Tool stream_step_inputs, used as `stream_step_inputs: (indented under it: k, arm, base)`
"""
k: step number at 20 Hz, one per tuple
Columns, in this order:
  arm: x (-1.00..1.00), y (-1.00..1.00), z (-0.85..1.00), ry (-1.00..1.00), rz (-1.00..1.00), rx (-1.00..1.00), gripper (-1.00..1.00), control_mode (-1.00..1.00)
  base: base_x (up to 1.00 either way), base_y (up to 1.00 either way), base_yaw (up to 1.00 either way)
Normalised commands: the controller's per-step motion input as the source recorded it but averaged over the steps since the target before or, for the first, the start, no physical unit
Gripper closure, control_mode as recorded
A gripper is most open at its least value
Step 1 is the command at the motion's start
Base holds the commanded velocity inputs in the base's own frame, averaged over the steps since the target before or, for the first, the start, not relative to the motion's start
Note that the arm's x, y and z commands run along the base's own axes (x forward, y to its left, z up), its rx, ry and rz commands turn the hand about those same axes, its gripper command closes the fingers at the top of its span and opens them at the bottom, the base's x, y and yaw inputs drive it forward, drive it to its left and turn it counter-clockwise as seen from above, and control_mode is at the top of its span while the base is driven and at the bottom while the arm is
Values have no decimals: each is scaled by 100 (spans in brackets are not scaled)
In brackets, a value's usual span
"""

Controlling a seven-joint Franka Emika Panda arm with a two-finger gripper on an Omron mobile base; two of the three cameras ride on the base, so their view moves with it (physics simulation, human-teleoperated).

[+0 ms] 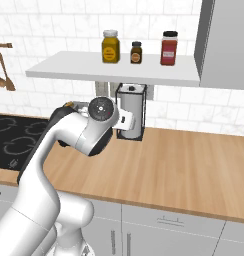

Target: Start the toaster. Once the lever pops up, take the bread to the plate on the dining counter.

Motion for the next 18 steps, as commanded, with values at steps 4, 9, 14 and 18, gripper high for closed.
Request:
stream_step_inputs:
  k: [4,9,14,18]
  arm:
    - [0,0,0,0,0,0,-100,-100]
    - [0,0,0,0,0,0,-100,-100]
    - [0,0,0,0,0,0,-100,-100]
    - [0,0,0,0,0,0,-100,-100]
  base:
    - [0,0,0]
    - [0,0,0]
    - [0,0,0]
    - [0,0,0]
